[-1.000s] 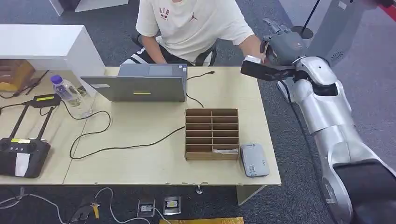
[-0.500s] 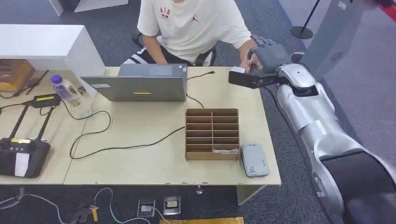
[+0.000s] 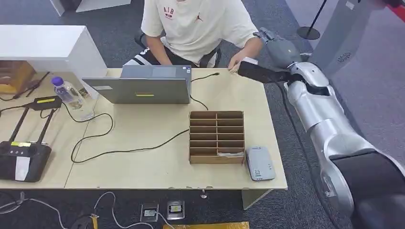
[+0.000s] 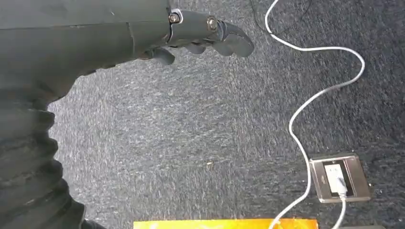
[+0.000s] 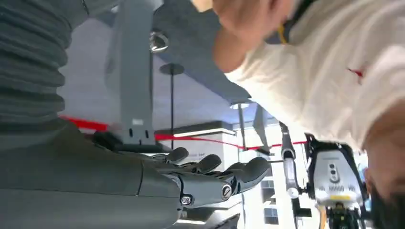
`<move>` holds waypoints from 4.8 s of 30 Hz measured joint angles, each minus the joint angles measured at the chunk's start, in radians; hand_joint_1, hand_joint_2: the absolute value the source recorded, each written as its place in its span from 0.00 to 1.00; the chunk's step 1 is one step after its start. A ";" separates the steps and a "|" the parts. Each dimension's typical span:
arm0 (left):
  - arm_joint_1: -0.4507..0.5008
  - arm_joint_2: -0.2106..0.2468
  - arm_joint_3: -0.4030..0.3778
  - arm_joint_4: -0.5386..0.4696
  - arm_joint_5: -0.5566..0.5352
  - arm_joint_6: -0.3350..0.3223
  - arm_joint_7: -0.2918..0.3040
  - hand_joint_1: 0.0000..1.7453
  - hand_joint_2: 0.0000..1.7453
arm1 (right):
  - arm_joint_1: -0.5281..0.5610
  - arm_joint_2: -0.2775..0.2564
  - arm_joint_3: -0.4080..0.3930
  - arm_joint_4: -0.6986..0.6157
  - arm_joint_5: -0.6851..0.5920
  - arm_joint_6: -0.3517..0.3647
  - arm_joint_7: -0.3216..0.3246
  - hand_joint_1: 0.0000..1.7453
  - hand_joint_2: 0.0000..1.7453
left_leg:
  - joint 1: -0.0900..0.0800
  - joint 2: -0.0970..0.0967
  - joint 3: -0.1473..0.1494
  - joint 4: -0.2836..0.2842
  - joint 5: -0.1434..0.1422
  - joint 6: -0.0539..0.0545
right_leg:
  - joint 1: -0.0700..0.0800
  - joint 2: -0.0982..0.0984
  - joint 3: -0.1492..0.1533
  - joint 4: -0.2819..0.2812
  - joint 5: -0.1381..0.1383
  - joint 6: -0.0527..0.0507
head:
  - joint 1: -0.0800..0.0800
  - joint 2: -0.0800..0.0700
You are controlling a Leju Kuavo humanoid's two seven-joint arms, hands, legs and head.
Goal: Pass the card to the sensor for recognition and then transmit it.
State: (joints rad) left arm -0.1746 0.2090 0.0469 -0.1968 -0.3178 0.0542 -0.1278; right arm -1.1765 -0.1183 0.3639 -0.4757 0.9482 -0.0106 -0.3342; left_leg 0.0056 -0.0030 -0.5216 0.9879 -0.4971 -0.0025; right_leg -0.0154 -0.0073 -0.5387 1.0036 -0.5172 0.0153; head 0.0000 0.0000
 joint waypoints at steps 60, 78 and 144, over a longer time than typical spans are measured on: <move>0.057 -0.003 0.219 0.003 -0.159 -0.013 -0.019 0.00 1.00 | 0.843 -0.130 -0.134 -0.963 -0.176 0.399 0.001 0.00 1.00 | 0.000 0.000 0.000 0.000 0.000 0.000 | 0.000 0.001 0.000 -0.001 0.000 0.000 | 0.000 0.000; 0.057 -0.003 0.296 0.003 -0.215 -0.012 0.002 0.00 1.00 | 0.900 -0.130 -0.183 -1.117 -0.784 0.518 0.143 0.00 1.00 | 0.000 0.001 0.001 0.000 0.000 0.000 | 0.000 0.002 0.000 -0.001 0.000 0.000 | 0.000 0.000; 0.042 -0.027 0.596 -0.002 -0.546 -0.046 -0.027 0.00 1.00 | 0.904 -0.140 0.004 -1.151 0.176 0.316 0.195 0.00 1.00 | 0.000 0.001 -0.001 0.000 0.000 0.000 | 0.000 0.001 0.000 -0.001 0.000 0.000 | 0.000 0.000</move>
State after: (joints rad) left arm -0.1323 0.1816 0.6432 -0.1984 -0.8641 0.0084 -0.1549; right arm -0.2720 -0.2583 0.3677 -1.6270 1.1238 0.3056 -0.1389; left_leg 0.0060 -0.0023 -0.5222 0.9881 -0.4973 -0.0024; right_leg -0.0151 -0.0067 -0.5383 1.0031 -0.5169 0.0151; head 0.0004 0.0000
